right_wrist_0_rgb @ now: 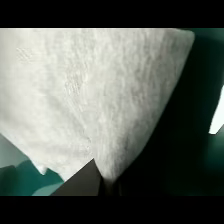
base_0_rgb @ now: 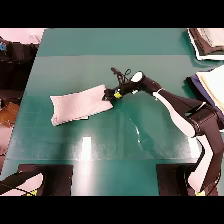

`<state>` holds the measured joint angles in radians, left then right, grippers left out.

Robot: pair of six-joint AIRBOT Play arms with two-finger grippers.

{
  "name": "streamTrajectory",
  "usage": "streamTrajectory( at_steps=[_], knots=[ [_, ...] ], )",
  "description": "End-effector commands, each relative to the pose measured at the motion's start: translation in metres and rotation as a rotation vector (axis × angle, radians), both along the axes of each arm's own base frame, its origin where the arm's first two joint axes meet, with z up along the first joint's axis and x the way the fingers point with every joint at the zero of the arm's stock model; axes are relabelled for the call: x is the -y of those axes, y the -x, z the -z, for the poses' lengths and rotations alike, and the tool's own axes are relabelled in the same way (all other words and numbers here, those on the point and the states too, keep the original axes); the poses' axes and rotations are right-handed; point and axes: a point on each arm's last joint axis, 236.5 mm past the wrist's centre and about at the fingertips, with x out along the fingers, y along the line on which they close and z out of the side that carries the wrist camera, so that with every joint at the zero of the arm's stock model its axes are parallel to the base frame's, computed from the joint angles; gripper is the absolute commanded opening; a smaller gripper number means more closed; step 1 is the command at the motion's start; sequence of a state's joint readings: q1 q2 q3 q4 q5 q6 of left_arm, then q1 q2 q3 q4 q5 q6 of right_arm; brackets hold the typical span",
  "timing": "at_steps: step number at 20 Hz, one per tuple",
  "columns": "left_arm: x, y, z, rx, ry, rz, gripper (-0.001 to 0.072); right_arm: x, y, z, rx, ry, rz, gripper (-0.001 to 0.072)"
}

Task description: Fold the shirts.

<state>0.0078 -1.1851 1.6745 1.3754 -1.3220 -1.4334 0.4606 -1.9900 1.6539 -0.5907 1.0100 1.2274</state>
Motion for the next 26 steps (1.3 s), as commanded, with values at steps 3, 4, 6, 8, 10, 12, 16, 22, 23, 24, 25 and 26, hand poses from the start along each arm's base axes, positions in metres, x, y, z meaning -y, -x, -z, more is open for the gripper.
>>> streamTrajectory(
  at_steps=[3, 4, 6, 8, 10, 12, 16, 22, 23, 24, 25, 26],
  knots=[
    [0.0, 0.004, 0.003, -0.018, -0.003, 0.002, 0.0022, 0.053, -0.042, -0.055, 0.184, 0.103, -0.033, 0.0012],
    [0.0, 0.005, 0.003, -0.023, -0.003, 0.003, 0.0022, 0.081, -0.056, -0.068, 0.224, 0.148, -0.002, 0.0012],
    [0.0, 0.004, 0.003, -0.023, -0.002, 0.003, 0.0022, 0.149, -0.081, -0.101, 0.29, 0.221, 0.097, 0.0012],
    [0.0, 0.005, 0.003, -0.023, -0.001, 0.003, 0.0022, 0.226, -0.1, -0.136, 0.335, 0.264, 0.224, 0.0012],
    [0.002, 0.005, 0.003, -0.023, 0.011, 0.001, 0.0022, 0.304, -0.112, -0.169, 0.376, 0.28, 0.376, 0.0012],
    [0.009, 0.005, 0.001, -0.024, 0.039, 0.017, 0.0022, 0.378, -0.115, -0.194, 0.411, 0.305, 0.522, 0.0012],
    [0.026, 0.007, -0.003, -0.023, 0.104, 0.053, 0.0022, 0.5, -0.11, -0.211, 0.465, 0.375, 0.739, 0.0012],
    [0.038, 0.009, -0.004, -0.032, 0.159, 0.067, 0.0022, 0.606, -0.111, -0.229, 0.571, 0.446, 0.957, 0.0011],
    [0.038, 0.009, -0.001, -0.043, 0.169, 0.059, 0.0022, 0.614, -0.113, -0.239, 0.606, 0.459, 0.968, 0.0012],
    [0.039, 0.01, 0.003, -0.053, 0.174, 0.06, 0.0022, 0.617, -0.116, -0.25, 0.641, 0.468, 0.969, 0.0012],
    [0.04, 0.01, 0.008, -0.066, 0.178, 0.06, 0.0022, 0.621, -0.118, -0.262, 0.677, 0.479, 0.965, 0.0012],
    [0.04, 0.011, 0.013, -0.079, 0.181, 0.059, 0.0022, 0.623, -0.119, -0.275, 0.713, 0.487, 0.965, 0.0012]
  ],
)
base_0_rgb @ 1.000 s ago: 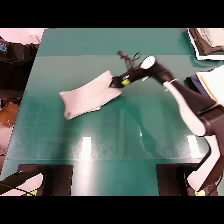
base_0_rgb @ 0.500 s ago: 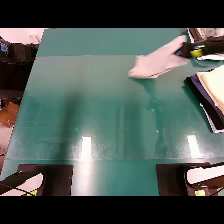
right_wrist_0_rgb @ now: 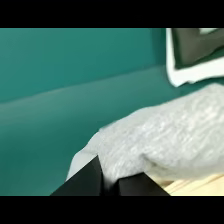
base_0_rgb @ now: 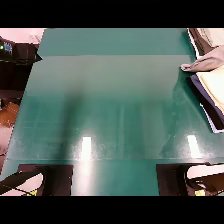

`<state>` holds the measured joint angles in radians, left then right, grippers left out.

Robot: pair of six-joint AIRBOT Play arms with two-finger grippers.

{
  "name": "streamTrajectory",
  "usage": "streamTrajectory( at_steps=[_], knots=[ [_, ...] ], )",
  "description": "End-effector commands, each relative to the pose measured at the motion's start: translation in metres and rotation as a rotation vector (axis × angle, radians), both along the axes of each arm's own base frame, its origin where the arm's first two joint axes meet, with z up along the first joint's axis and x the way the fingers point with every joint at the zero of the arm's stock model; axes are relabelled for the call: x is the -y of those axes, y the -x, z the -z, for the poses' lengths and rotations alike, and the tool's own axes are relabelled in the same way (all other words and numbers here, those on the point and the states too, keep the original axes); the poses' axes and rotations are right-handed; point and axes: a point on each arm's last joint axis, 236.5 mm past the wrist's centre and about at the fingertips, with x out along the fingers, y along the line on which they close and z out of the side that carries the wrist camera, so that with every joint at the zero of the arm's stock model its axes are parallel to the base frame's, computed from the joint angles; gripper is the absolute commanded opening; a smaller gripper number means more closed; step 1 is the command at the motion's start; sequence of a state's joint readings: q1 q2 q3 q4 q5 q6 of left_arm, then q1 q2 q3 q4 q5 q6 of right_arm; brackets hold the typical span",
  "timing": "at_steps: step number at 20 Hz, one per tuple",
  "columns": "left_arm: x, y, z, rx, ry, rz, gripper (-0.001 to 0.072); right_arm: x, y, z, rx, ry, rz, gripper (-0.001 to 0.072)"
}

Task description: Fold the shirts.

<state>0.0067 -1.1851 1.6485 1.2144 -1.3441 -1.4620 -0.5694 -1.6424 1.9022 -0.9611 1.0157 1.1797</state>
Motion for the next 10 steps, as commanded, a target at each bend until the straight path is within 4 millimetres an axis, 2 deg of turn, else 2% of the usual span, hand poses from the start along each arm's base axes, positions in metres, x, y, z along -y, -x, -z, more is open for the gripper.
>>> streamTrajectory(
  at_steps=[1, 4, 10],
  knots=[
    [0.005, 0.003, 0.013, -0.04, 0.026, 0.0, 0.0022, 0.023, -0.003, -0.047, 0.11, 0.09, 0.032, 0.0012],
    [0.004, 0.003, 0.021, -0.064, 0.035, -0.012, 0.0022, 0.021, 0.002, -0.085, 0.175, 0.133, 0.033, 0.0012],
    [0.004, 0.0, 0.019, -0.046, 0.035, -0.015, 0.0022, 0.015, 0.038, -0.107, 0.181, 0.148, 0.056, 0.0011]
  ],
)
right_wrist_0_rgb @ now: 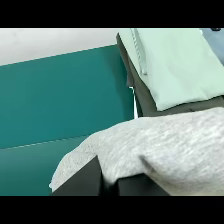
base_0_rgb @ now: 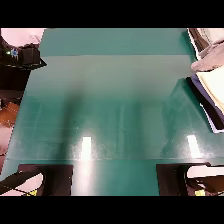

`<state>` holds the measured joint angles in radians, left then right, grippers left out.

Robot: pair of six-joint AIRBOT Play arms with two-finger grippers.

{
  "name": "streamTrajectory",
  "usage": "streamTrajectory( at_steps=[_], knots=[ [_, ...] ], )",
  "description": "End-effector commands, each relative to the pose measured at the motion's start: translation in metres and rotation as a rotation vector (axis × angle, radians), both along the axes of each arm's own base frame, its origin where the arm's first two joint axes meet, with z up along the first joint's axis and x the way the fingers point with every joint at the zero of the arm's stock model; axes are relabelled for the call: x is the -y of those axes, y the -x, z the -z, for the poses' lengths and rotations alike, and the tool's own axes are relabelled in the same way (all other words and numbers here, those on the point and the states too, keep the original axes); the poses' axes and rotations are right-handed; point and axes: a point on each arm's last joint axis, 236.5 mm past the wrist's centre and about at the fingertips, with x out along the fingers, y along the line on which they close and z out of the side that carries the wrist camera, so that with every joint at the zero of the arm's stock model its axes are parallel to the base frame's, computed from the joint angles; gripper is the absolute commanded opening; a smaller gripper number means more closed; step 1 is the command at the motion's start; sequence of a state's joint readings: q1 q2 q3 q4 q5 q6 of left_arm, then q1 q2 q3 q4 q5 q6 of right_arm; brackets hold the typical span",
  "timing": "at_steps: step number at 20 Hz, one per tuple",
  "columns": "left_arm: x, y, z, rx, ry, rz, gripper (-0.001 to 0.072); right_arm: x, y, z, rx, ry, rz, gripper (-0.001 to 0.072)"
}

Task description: Fold the shirts.

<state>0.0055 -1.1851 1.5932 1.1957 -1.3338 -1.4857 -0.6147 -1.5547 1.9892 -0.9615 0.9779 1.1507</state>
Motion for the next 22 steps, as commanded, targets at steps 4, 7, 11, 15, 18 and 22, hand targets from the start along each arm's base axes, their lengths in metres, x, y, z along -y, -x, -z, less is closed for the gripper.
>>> streamTrajectory(
  at_steps=[4, 7, 11, 15, 18, 22],
  knots=[
    [0.0, -0.001, -0.001, 0.007, 0.001, -0.002, 0.0022, -0.009, 0.041, -0.017, -0.048, 0.015, -0.013, 0.0012],
    [0.0, -0.002, -0.001, 0.009, 0.001, -0.003, 0.0022, -0.011, 0.065, -0.004, -0.136, -0.023, -0.03, 0.0013],
    [0.0, -0.001, 0.0, 0.016, -0.015, 0.017, 0.0022, 0.012, 0.112, 0.039, -0.361, -0.117, 0.078, 0.0014],
    [0.0, -0.001, 0.0, 0.013, -0.015, 0.018, 0.0022, 0.041, 0.159, 0.067, -0.526, -0.178, 0.233, 0.0015],
    [0.0, -0.001, 0.0, 0.014, -0.015, 0.018, 0.0022, 0.048, 0.184, 0.089, -0.61, -0.258, 0.283, 0.0101],
    [0.0, -0.001, 0.0, 0.014, -0.015, 0.018, 0.0022, 0.043, 0.22, 0.138, -0.764, -0.419, 0.306, 0.0377]
  ],
)
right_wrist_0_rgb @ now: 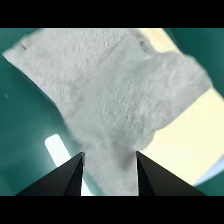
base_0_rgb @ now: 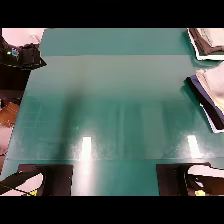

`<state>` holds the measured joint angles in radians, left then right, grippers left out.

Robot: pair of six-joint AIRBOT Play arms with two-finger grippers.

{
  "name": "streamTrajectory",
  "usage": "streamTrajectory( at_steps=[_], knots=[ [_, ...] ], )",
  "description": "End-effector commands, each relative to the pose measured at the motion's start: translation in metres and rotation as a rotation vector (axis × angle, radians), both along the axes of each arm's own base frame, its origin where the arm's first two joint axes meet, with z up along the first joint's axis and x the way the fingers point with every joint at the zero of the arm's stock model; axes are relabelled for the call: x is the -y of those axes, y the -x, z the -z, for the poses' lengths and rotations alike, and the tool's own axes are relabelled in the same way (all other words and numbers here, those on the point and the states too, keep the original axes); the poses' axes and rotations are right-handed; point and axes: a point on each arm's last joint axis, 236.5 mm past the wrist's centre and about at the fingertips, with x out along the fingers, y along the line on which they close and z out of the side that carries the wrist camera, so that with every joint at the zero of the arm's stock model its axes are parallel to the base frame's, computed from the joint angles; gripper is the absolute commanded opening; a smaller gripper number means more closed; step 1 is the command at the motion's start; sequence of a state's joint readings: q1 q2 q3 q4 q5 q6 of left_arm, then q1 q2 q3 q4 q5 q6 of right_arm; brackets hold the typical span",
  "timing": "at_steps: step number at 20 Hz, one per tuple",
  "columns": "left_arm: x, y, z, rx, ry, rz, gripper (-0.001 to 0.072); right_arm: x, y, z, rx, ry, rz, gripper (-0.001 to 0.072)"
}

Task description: Fold the shirts.

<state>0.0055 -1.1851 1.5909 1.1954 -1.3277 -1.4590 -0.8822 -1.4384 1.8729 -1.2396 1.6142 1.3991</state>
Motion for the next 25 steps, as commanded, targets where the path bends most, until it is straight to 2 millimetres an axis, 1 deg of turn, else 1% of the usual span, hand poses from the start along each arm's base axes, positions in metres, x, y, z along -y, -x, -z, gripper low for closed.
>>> streamTrajectory(
  at_steps=[1, 2, 3, 4, 5, 7, 8, 9, 11, 13, 15, 16, 17, 18, 21, 23, 25],
  knots=[
    [0.0, 0.0, 0.0, 0.001, -0.001, 0.001, 0.0022, -0.004, 0.039, 0.038, -0.133, -0.143, 0.069, 0.0339],
    [0.0, 0.0, 0.0, 0.001, -0.001, 0.001, 0.0022, -0.003, 0.044, 0.041, -0.137, -0.171, 0.099, 0.0313],
    [0.0, 0.0, 0.0, 0.001, -0.001, 0.001, 0.0022, -0.002, 0.046, 0.041, -0.133, -0.182, 0.11, 0.0313],
    [0.0, 0.0, 0.0, 0.001, -0.001, 0.001, 0.0022, -0.004, 0.042, 0.037, -0.108, -0.193, 0.106, 0.0312],
    [0.0, 0.0, 0.0, 0.002, -0.001, 0.0, 0.0022, -0.009, 0.033, 0.031, -0.066, -0.209, 0.087, 0.0313],
    [0.0, -0.001, -0.001, 0.005, 0.0, -0.001, 0.0022, -0.03, 0.005, 0.01, 0.047, -0.254, 0.017, 0.0312],
    [0.0, -0.001, -0.001, 0.007, 0.0, -0.002, 0.0022, -0.045, -0.01, -0.001, 0.095, -0.274, -0.032, 0.0312],
    [0.0, 0.0, 0.0, 0.001, 0.0, -0.001, 0.0022, -0.064, -0.024, -0.014, 0.141, -0.295, -0.091, 0.0312],
    [0.001, 0.01, 0.006, -0.045, -0.006, 0.016, 0.0022, -0.109, -0.046, -0.035, 0.18, -0.326, -0.221, 0.0312],
    [0.001, 0.009, 0.006, -0.044, -0.006, 0.015, 0.0022, -0.153, -0.062, -0.049, 0.193, -0.323, -0.347, 0.0312],
    [0.001, 0.006, 0.004, -0.027, -0.003, 0.009, 0.0022, -0.194, -0.075, -0.059, 0.203, -0.305, -0.459, 0.0276],
    [0.0, 0.003, 0.002, -0.015, -0.002, 0.005, 0.0022, -0.215, -0.08, -0.064, 0.209, -0.3, -0.511, 0.009],
    [0.0, 0.001, 0.0, -0.004, 0.0, 0.001, 0.0022, -0.233, -0.084, -0.066, 0.215, -0.298, -0.554, 0.0015],
    [0.0, -0.001, -0.001, 0.006, 0.002, -0.003, 0.0022, -0.25, -0.087, -0.066, 0.212, -0.302, -0.596, 0.0014],
    [0.0, -0.002, -0.002, 0.01, 0.002, -0.005, 0.0022, -0.286, -0.089, -0.066, 0.205, -0.304, -0.679, 0.0014],
    [0.0, -0.002, -0.002, 0.01, 0.002, -0.005, 0.0022, -0.299, -0.093, -0.068, 0.219, -0.303, -0.703, 0.0014],
    [0.0, -0.002, -0.002, 0.01, 0.002, -0.005, 0.0022, -0.304, -0.095, -0.069, 0.225, -0.302, -0.711, 0.0015]
  ],
)
